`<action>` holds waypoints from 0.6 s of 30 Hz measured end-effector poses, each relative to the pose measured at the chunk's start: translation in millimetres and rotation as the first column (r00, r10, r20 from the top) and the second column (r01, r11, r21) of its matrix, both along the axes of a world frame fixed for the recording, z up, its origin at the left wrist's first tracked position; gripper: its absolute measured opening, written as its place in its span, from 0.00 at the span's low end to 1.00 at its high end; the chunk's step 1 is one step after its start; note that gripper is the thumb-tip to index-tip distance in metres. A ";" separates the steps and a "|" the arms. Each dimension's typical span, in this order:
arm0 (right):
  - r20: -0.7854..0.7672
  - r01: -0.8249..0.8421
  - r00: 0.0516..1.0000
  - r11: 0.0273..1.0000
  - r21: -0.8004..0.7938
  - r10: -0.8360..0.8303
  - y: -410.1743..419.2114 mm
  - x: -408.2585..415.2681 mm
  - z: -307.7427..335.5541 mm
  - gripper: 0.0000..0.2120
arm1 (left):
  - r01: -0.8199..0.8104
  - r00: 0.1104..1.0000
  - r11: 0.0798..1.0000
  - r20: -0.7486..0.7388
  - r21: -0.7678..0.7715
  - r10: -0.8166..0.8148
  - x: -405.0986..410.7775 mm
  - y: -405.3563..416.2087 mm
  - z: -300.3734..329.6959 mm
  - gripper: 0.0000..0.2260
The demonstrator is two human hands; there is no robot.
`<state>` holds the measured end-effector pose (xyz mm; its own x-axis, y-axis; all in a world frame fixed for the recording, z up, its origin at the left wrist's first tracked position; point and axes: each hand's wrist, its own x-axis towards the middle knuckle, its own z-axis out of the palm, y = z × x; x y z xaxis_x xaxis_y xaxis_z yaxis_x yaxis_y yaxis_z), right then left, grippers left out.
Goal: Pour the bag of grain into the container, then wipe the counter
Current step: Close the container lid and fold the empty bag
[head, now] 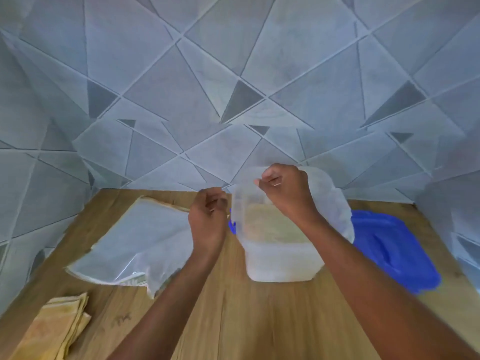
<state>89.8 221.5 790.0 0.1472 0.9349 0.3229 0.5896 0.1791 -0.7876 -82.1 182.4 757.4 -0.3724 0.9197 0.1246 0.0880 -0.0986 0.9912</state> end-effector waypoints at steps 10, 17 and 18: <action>-0.113 0.301 0.953 0.926 0.230 -0.281 -88.9 211.7 -56.0 0.02 | 0.541 0.760 0.819 -0.529 0.191 -0.379 176.9 -38.0 -23.4 0.13; 0.315 0.209 0.932 0.976 -0.064 -0.179 -141.9 292.2 -199.1 0.16 | 0.658 0.458 0.745 -0.845 0.113 -0.277 189.7 -42.9 -48.2 0.12; 0.421 0.196 0.898 0.973 -0.122 -0.128 -148.9 297.8 -217.9 0.18 | 0.654 0.474 0.747 -0.835 0.120 -0.281 189.5 -42.6 -47.7 0.13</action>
